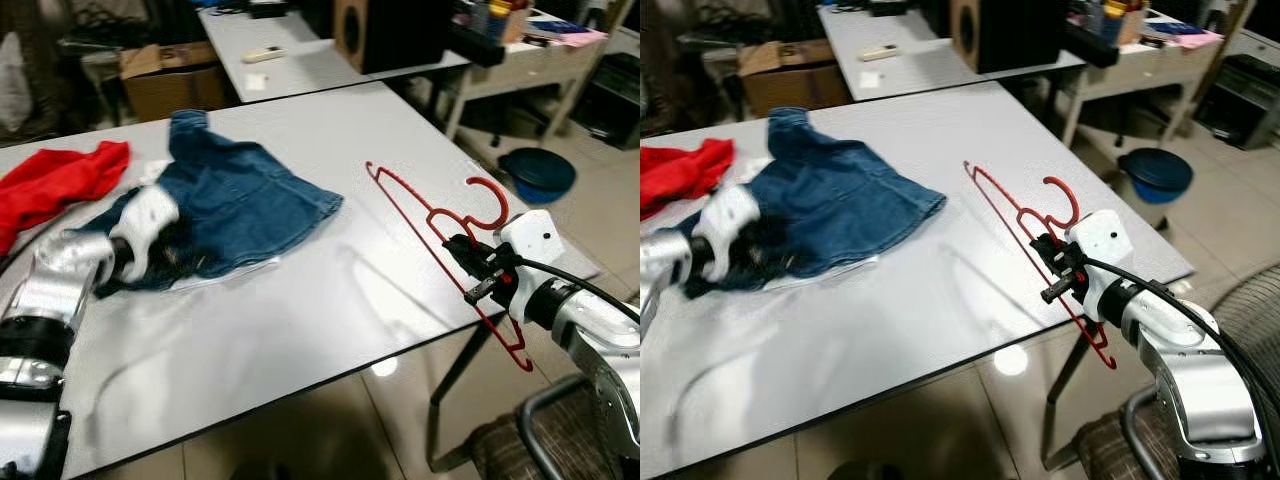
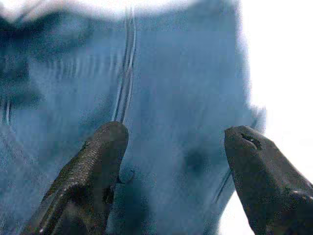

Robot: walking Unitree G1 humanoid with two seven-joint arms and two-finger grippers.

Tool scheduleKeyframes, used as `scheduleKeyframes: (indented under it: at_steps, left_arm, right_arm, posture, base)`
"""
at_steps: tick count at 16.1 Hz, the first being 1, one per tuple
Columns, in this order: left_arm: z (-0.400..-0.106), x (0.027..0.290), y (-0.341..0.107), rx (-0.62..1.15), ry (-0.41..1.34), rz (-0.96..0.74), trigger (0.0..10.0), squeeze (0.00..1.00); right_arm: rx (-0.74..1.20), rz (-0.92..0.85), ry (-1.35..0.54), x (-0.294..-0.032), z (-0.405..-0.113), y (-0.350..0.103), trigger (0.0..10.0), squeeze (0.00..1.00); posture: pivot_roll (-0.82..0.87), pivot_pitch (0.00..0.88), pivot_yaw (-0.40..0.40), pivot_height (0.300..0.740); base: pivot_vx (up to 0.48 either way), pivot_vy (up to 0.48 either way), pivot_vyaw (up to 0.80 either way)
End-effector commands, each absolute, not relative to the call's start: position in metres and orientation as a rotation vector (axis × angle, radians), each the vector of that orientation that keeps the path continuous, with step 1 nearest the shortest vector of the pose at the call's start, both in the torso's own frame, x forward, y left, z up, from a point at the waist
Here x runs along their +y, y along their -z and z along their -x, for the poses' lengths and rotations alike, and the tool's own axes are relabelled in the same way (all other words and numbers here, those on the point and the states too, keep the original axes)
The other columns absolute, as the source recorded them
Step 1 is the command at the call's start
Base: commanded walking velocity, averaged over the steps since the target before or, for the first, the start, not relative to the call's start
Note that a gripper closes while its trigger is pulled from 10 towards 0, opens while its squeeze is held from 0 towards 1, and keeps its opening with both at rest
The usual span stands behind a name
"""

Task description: Hang hanger

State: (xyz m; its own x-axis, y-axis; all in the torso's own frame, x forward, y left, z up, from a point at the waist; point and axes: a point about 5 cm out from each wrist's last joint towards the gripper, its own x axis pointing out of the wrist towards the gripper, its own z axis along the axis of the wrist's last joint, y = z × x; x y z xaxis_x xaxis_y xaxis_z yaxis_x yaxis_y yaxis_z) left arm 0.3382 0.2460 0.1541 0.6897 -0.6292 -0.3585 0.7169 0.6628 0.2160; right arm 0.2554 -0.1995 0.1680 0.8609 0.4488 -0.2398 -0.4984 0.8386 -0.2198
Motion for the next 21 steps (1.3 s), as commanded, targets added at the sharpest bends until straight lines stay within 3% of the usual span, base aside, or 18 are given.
scheduleKeyframes:
  at_steps: [1, 4, 5, 6, 8, 10, 11, 12, 17, 21]
  left_arm:
    - [-0.343, 0.214, -0.167, 0.164, 0.892, -0.253, 10.0, 0.00]
    - [-0.357, 0.154, -0.162, 0.121, 0.987, -0.114, 10.0, 0.00]
    - [-0.361, 0.144, -0.157, 0.147, 0.969, -0.133, 10.0, 0.64]
    - [-0.367, 0.130, -0.149, 0.182, 0.930, -0.174, 10.0, 1.00]
    - [-0.377, 0.114, -0.142, 0.187, 0.767, -0.254, 10.0, 1.00]
    - [-0.385, 0.114, -0.138, 0.183, 0.564, -0.299, 10.0, 1.00]
    - [-0.388, 0.119, -0.137, 0.181, 0.483, -0.313, 10.0, 0.47]
    - [-0.388, 0.122, -0.135, 0.188, 0.447, -0.314, 10.0, 0.00]
    - [-0.364, 0.126, -0.081, 0.399, 0.541, -0.387, 10.0, 0.00]
    - [-0.357, 0.159, -0.067, 0.480, 0.427, -0.528, 10.0, 0.00]
  right_arm:
    - [0.140, 0.268, -0.484, -0.199, -0.258, -0.175, 10.0, 0.00]
    - [0.095, 0.234, -0.357, -0.205, -0.259, -0.179, 10.0, 0.00]
    - [0.088, 0.223, -0.321, -0.206, -0.259, -0.180, 10.0, 0.00]
    - [0.078, 0.205, -0.259, -0.209, -0.257, -0.180, 10.0, 0.00]
    - [0.082, 0.165, -0.147, -0.214, -0.249, -0.175, 10.0, 0.00]
    - [0.113, 0.162, -0.069, -0.216, -0.235, -0.166, 10.0, 0.00]
    - [0.116, 0.160, -0.053, -0.215, -0.230, -0.165, 10.0, 0.00]
    - [0.117, 0.157, -0.046, -0.213, -0.226, -0.164, 10.0, 0.00]
    - [0.110, 0.169, -0.047, -0.210, -0.232, -0.168, 10.0, 0.00]
    - [0.098, 0.169, -0.071, -0.208, -0.237, -0.172, 10.0, 0.00]
  posture:
    - [-0.03, 0.000, 0.038, 0.740]
    - [-0.06, 0.000, 0.079, 0.740]
    - [-0.08, 0.000, 0.093, 0.740]
    - [-0.10, 0.000, 0.113, 0.740]
    - [-0.13, 0.000, 0.137, 0.740]
    - [-0.18, 0.000, 0.199, 0.740]
    - [-0.21, 0.000, 0.214, 0.740]
    - [-0.22, 0.000, 0.213, 0.740]
    - [-0.22, 0.000, 0.203, 0.740]
    - [-0.20, 0.000, 0.174, 0.740]
  base:
    - [0.000, 0.000, 0.00]
    - [0.000, 0.000, 0.00]
    - [0.000, 0.000, 0.00]
    - [0.000, 0.000, 0.00]
    - [0.000, 0.000, 0.00]
    - [0.000, 0.000, 0.00]
    - [0.000, 0.000, 0.00]
    - [0.000, 0.000, 0.00]
    - [0.000, 0.000, 0.00]
    - [0.000, 0.000, 0.00]
